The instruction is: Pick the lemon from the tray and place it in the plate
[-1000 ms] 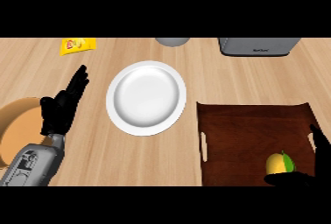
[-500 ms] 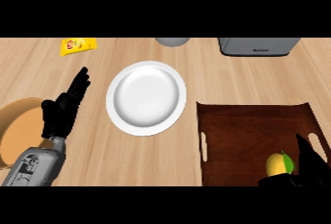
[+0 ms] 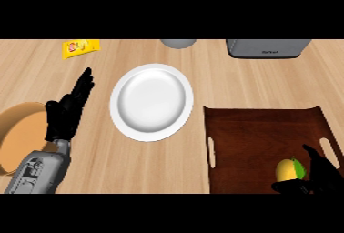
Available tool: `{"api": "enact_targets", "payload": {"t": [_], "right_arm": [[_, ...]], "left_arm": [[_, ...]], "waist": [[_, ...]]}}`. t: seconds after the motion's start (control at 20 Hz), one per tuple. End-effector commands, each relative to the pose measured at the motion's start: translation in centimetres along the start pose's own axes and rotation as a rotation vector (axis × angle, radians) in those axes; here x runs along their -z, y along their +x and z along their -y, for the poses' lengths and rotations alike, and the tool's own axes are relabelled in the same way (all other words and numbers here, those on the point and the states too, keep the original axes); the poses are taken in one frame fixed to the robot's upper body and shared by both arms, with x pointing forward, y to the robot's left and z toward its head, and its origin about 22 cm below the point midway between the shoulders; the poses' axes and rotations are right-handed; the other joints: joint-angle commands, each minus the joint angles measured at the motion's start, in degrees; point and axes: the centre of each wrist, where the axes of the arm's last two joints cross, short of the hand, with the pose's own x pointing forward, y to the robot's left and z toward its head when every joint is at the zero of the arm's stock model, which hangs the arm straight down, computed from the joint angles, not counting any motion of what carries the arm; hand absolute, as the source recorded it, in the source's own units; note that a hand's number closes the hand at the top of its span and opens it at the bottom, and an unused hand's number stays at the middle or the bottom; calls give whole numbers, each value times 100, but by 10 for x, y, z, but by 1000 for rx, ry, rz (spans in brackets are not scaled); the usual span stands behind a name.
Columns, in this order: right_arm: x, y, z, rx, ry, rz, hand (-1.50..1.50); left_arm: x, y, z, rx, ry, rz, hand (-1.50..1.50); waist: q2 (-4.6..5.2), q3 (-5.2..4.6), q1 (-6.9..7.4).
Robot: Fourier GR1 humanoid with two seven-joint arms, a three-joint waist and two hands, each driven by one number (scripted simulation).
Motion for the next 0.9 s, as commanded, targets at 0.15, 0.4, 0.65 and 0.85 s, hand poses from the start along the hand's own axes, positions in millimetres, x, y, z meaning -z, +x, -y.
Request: {"api": "enact_targets", "payload": {"t": [0.15, 0.4, 0.65, 0.85], "right_arm": [[18, 4, -22, -32, -79, -20, 150], [19, -23, -21, -37, -122, -16, 150], [10, -19, -1, 6, -272, 33, 150], [-50, 27, -39, -83, -239, 265, 150]], "left_arm": [[6, -7, -2, 0, 8, 8, 0], [9, -8, -4, 4, 14, 1, 0], [-4, -10, 2, 15, 2, -1, 0], [-1, -9, -11, 12, 7, 1, 0]], "waist": [[3, 0, 10], [1, 0, -14], [-6, -1, -15], [-10, -8, 33]]}}
